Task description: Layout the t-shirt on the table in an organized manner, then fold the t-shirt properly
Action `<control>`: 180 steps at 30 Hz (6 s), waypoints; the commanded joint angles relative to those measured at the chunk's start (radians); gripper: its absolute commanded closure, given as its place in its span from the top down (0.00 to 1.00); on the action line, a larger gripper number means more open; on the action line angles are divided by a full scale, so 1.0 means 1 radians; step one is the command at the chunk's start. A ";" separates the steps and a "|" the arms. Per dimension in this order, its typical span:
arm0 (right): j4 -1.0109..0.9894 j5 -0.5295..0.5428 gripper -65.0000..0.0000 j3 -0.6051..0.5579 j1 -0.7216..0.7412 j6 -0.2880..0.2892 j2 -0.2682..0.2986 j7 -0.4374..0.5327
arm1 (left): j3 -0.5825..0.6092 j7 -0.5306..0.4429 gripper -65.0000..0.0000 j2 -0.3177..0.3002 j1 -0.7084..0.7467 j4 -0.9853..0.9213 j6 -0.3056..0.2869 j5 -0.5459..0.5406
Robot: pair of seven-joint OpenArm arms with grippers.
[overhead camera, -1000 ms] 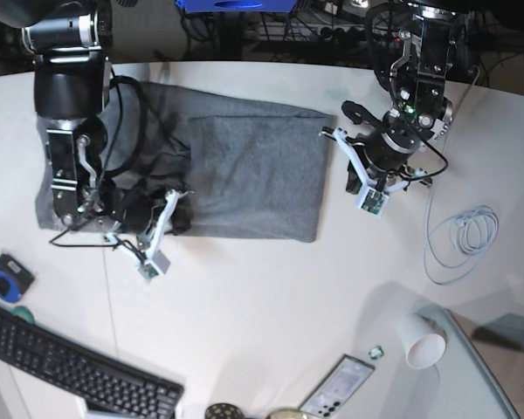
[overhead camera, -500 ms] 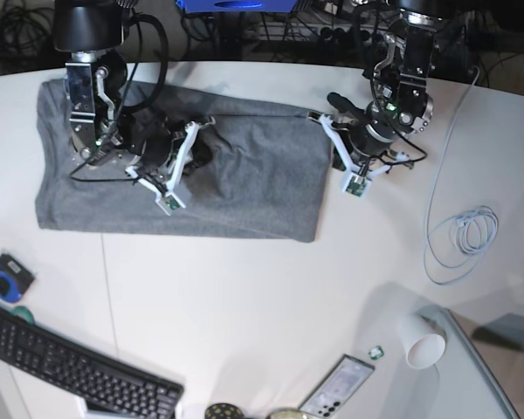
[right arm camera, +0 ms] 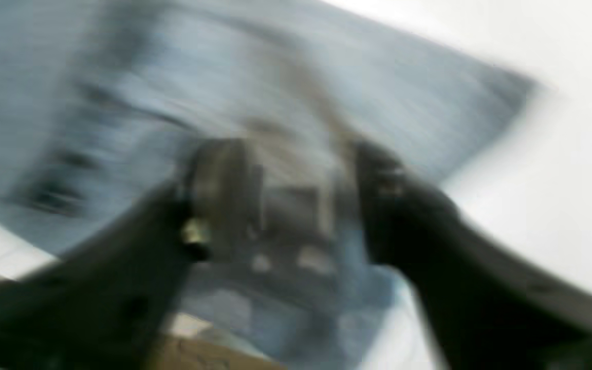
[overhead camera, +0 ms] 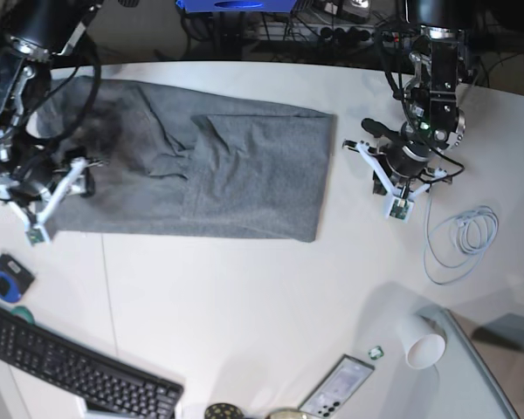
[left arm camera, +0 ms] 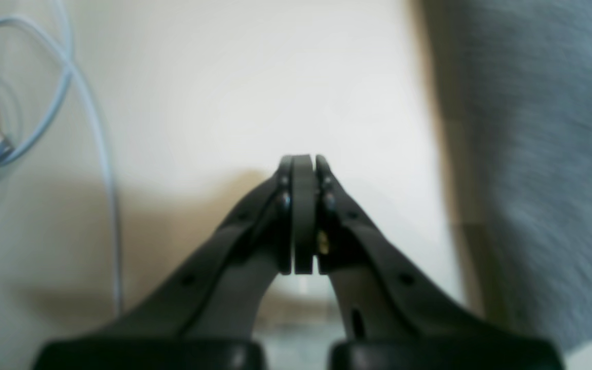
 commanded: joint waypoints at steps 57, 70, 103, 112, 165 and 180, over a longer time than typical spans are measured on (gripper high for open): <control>-0.737 0.296 0.76 -0.129 0.067 0.000 0.224 -0.021 | 0.136 -0.203 0.00 -0.024 -0.027 -0.208 -0.106 -0.132; -0.734 0.293 0.69 -0.192 0.056 0.000 0.227 -0.017 | 0.136 -0.203 0.00 -0.022 -0.025 -0.204 -0.106 -0.132; -0.478 0.290 0.01 -0.191 0.147 0.000 0.248 -0.052 | 0.351 -0.194 0.00 0.042 0.005 -0.121 -0.103 -0.134; -0.185 0.290 0.01 -0.225 0.112 -0.151 0.147 -0.158 | 0.340 -0.194 0.00 0.012 -0.022 -0.104 -0.103 -0.134; -0.128 0.293 0.66 -0.815 0.082 -0.556 -0.060 -0.017 | 0.064 -0.028 0.00 -0.147 0.074 0.137 -0.080 -0.132; -0.056 0.293 0.66 -1.075 0.093 -0.747 -0.060 -0.023 | -0.138 -0.027 0.00 -0.148 0.185 0.129 -0.082 -0.132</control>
